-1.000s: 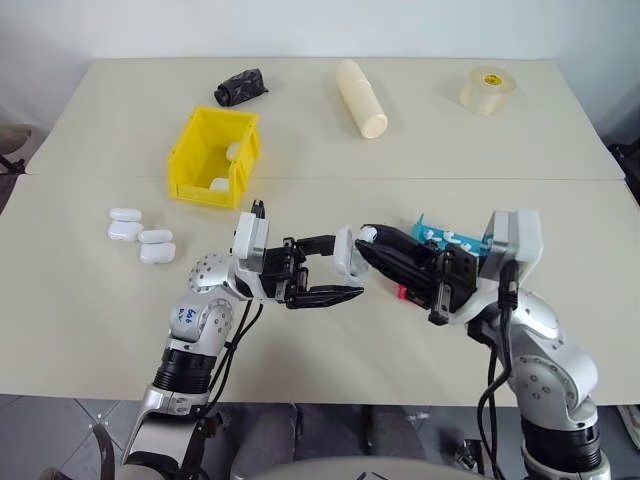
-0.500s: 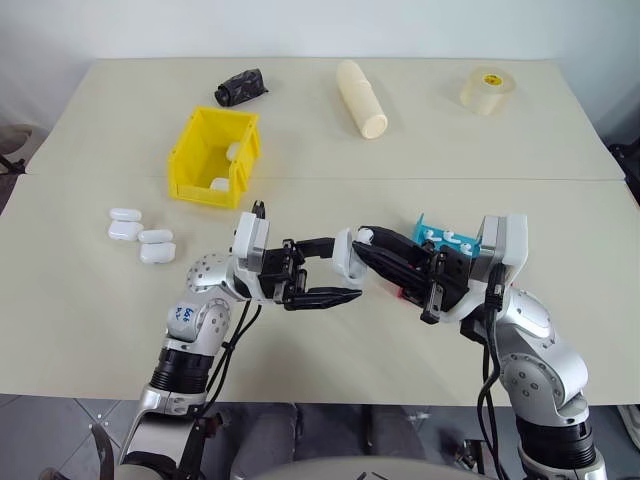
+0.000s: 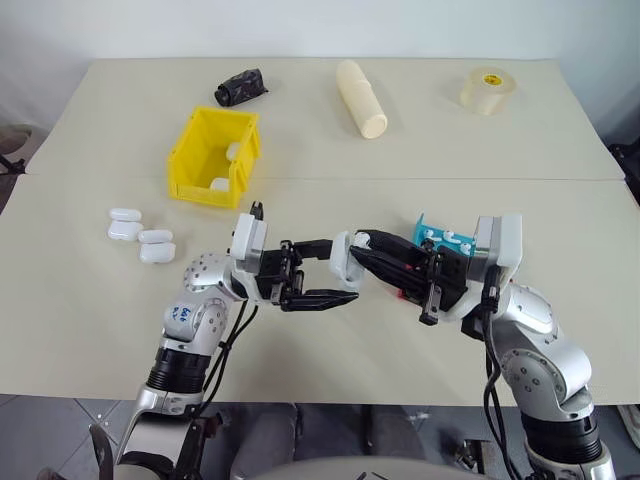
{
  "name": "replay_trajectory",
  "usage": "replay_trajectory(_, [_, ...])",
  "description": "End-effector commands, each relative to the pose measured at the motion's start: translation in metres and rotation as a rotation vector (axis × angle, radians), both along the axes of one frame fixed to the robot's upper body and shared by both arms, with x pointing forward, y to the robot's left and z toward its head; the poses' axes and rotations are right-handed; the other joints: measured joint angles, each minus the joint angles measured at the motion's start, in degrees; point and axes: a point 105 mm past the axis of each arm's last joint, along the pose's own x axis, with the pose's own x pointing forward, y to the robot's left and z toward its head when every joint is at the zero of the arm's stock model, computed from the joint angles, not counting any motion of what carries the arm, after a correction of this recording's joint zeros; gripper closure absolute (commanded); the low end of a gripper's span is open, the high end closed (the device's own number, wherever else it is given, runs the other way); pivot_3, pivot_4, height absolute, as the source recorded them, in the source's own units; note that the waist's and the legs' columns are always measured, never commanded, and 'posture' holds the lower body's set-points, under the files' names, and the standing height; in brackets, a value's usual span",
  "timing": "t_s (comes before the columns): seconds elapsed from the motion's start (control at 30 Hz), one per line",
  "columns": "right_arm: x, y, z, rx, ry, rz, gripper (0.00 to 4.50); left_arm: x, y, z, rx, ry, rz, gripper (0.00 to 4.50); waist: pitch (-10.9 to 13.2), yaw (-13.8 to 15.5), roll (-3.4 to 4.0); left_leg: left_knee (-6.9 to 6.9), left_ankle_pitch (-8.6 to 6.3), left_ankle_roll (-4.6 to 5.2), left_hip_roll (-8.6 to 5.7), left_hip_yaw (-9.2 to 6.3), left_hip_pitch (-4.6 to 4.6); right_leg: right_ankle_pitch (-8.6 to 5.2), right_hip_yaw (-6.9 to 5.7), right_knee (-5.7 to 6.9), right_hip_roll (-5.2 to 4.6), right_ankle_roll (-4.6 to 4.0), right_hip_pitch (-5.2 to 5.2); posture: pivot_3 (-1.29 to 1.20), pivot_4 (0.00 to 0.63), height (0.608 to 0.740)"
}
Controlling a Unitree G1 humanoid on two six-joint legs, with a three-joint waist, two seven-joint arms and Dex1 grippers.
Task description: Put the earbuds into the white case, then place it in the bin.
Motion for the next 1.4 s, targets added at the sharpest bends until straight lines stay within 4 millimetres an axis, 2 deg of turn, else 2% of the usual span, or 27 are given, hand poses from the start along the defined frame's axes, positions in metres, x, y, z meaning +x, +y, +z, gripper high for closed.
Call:
replay_trajectory(0.03, [-0.001, 0.005, -0.009, -0.028, 0.06, 0.026, 2.98, -0.011, -0.008, 0.022, -0.044, -0.117, -0.059, 1.74, 0.0, 0.0, 0.0, 0.0, 0.0, 0.0, 0.0, 0.0, 0.0, 0.0, 0.0, 0.0, 0.0, 0.0, 0.0, 0.0, 0.15, 0.74])
replay_trajectory(0.1, [-0.001, 0.005, -0.009, -0.031, 0.061, 0.031, 2.42, -0.011, -0.008, 0.023, -0.046, -0.119, -0.06, 1.74, 0.0, 0.0, 0.0, 0.0, 0.0, 0.0, 0.0, 0.0, 0.0, 0.0, 0.0, 0.0, 0.0, 0.0, 0.0, 0.0, 0.15, 0.74])
replay_trajectory(0.33, [0.0, -0.003, -0.006, -0.031, 0.052, 0.012, 0.05, -0.011, -0.006, 0.021, -0.04, -0.117, -0.055, 1.74, 0.0, 0.0, 0.0, 0.0, 0.0, 0.0, 0.0, 0.0, 0.0, 0.0, 0.0, -0.03, 0.0, 0.0, 0.0, 0.0, 0.15, 0.74])
replay_trajectory(0.5, [0.0, -0.02, 0.001, -0.02, 0.041, -0.038, 0.02, -0.011, -0.004, 0.016, -0.017, -0.111, -0.043, 1.74, 0.0, 0.1, 0.0, -0.01, 0.0, 0.0, -0.01, 0.0, 0.0, 0.0, 0.0, -0.05, -0.01, 0.0, 0.0, 0.0, 0.15, 0.74])
replay_trajectory(0.6, [-0.001, -0.047, -0.001, -0.064, 0.043, -0.125, 0.02, -0.007, 0.002, 0.009, 0.016, -0.109, -0.012, 1.74, 0.0, 0.3, 0.0, -0.01, 0.0, 0.0, -0.02, 0.0, -0.02, 0.0, 0.0, -0.17, -0.02, 0.0, 0.02, 0.0, 0.15, 0.74])
replay_trajectory(0.73, [-0.006, -0.085, -0.017, -0.234, 0.023, -0.236, 0.02, -0.003, 0.01, 0.0, 0.054, -0.114, 0.029, 1.74, 0.0, 0.3, 0.0, -0.06, -0.02, 0.04, -0.07, 0.0, -0.03, 0.0, 0.0, -0.34, -0.03, 0.01, 0.07, 0.0, 0.15, 0.74])
replay_trajectory(0.87, [-0.01, -0.132, -0.042, -0.438, 0.011, -0.343, 0.02, -0.002, 0.012, -0.006, 0.08, -0.13, 0.062, 1.74, 0.0, 0.2, -0.01, -0.09, -0.02, 0.04, -0.13, 0.06, -0.02, 0.01, -0.03, -0.37, 0.0, 0.01, 0.1, 0.0, 0.15, 0.74])
replay_trajectory(0.93, [-0.009, -0.16, -0.05, -0.488, 0.032, -0.421, 0.02, -0.001, 0.011, -0.009, 0.092, -0.14, 0.084, 1.74, 0.0, 0.2, -0.01, -0.09, -0.02, 0.04, -0.14, 0.11, 0.01, 0.01, -0.03, -0.38, 0.02, 0.01, 0.1, 0.0, 0.15, 0.74])
replay_trajectory(1.03, [-0.01, -0.185, -0.062, -0.559, 0.094, -0.46, 0.02, 0.0, 0.01, -0.012, 0.1, -0.15, 0.109, 1.74, 0.0, 0.1, 0.0, -0.08, -0.02, 0.03, -0.1, 0.16, 0.07, 0.01, -0.01, -0.36, 0.05, 0.02, 0.13, 0.0, 0.15, 0.74])
replay_trajectory(1.1, [-0.006, -0.19, -0.061, -0.584, 0.101, -0.462, 0.02, 0.0, 0.009, -0.013, 0.098, -0.152, 0.115, 1.74, 0.0, 0.1, 0.0, -0.07, -0.01, 0.02, -0.08, 0.17, 0.08, 0.01, 0.0, -0.35, 0.05, 0.02, 0.13, 0.0, 0.15, 0.74])
replay_trajectory(1.17, [0.002, -0.186, -0.052, -0.585, 0.096, -0.435, 0.02, -0.001, 0.009, -0.014, 0.094, -0.151, 0.116, 1.74, 0.0, -0.1, 0.03, -0.07, -0.01, 0.02, -0.05, 0.18, 0.09, 0.01, 0.0, -0.36, 0.07, 0.02, 0.13, 0.0, 0.15, 0.74])
replay_trajectory(1.27, [0.015, -0.181, -0.05, -0.661, 0.143, -0.419, 0.02, -0.002, 0.008, -0.016, 0.091, -0.151, 0.124, 1.74, 0.0, -0.1, 0.11, -0.07, -0.01, 0.01, 0.07, 0.22, 0.11, 0.02, 0.04, -0.35, 0.05, 0.03, 0.12, 0.0, 0.15, 0.74])
replay_trajectory(1.4, [0.036, -0.177, -0.03, -0.709, 0.138, -0.415, 0.02, -0.004, 0.007, -0.017, 0.083, -0.148, 0.139, 1.74, 0.0, 0.2, 0.1, -0.03, 0.0, 0.01, 0.11, 0.15, 0.06, 0.01, -0.01, -0.37, 0.02, 0.03, 0.12, 0.0, 0.15, 0.74])
